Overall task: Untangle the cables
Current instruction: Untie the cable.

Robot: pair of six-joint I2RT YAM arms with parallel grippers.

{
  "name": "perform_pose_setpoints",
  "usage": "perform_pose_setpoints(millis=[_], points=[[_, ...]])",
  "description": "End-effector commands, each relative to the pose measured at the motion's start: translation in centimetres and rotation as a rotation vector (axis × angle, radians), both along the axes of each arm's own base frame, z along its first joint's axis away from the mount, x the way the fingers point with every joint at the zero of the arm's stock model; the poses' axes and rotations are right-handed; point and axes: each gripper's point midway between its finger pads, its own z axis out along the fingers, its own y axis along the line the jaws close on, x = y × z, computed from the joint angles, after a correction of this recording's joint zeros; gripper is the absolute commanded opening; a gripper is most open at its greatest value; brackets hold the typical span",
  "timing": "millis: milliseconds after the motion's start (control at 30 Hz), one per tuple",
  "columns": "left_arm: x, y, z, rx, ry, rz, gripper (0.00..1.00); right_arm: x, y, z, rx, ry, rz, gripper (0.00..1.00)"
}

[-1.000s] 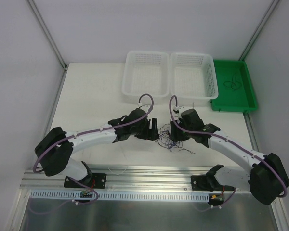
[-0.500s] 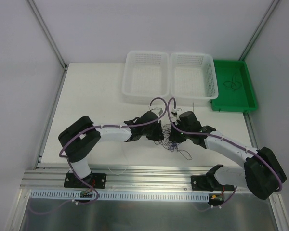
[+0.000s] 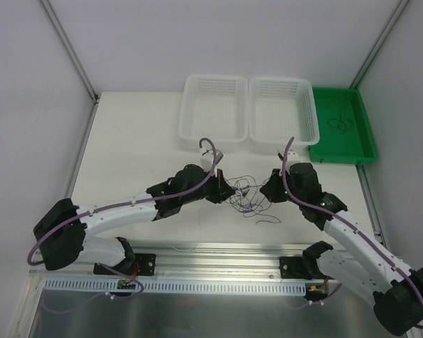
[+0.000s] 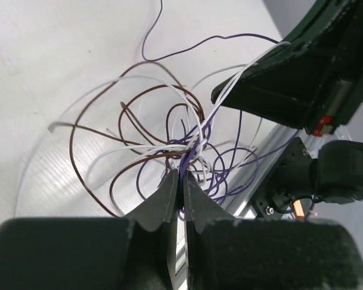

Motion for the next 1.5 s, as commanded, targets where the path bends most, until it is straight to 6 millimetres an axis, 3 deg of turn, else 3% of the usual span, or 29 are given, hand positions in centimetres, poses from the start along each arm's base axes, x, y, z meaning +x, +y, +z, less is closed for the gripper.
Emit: perform_pose_setpoints(millis=[0,100,200,300,367,433,567,800,900,1067,1167,1233,1467], points=[[-0.6,5.1,-1.4,0.129,-0.060,0.016,0.00,0.4,-5.7,-0.1,-0.128,0.007,-0.222,0.01],[-1.4,5.8,0.2,0.069,-0.095,-0.009,0.00,-0.5,-3.6,1.2,-0.053,0.012,-0.107,0.01],[-2.0,5.6,0.9,0.045,-0.100,-0.034,0.00,-2.8,0.7,3.6,0.058,0.023,0.168,0.23],[-2.3,5.2,1.2,0.030,-0.083,-0.051,0.00,-3.9,1.4,5.7,0.005,-0.036,0.224,0.32],[-2.2,5.2,0.9,0.035,-0.073,-0.044,0.00,-4.6,0.9,6.7,-0.016,-0.049,0.221,0.47],[-2.2,4.9,0.7,0.037,-0.058,-0.046,0.00,-5.2,1.1,8.4,-0.021,-0.095,0.266,0.55],[-2.4,4.3,0.2,0.043,-0.031,-0.055,0.00,-6.3,2.4,9.8,0.029,-0.127,0.325,0.56],[-2.8,3.8,0.5,0.019,-0.003,-0.040,0.00,-6.7,6.0,7.3,0.051,-0.063,0.384,0.47],[-2.9,3.8,0.4,0.017,0.008,-0.022,0.00,-5.6,8.3,6.0,0.091,-0.064,0.350,0.42],[-3.1,4.1,-0.5,0.019,0.044,0.008,0.00,-4.1,9.3,1.7,0.067,-0.025,0.251,0.41],[-3.1,4.2,-0.9,0.023,0.055,0.021,0.00,-3.4,10.0,0.2,0.100,-0.008,0.203,0.41],[-3.4,4.1,-1.2,0.028,0.064,0.019,0.00,-2.9,11.0,0.8,0.165,-0.032,0.190,0.41],[-3.0,4.2,-2.5,0.054,0.091,0.073,0.00,-3.0,13.3,-0.3,0.183,-0.015,0.245,0.41]])
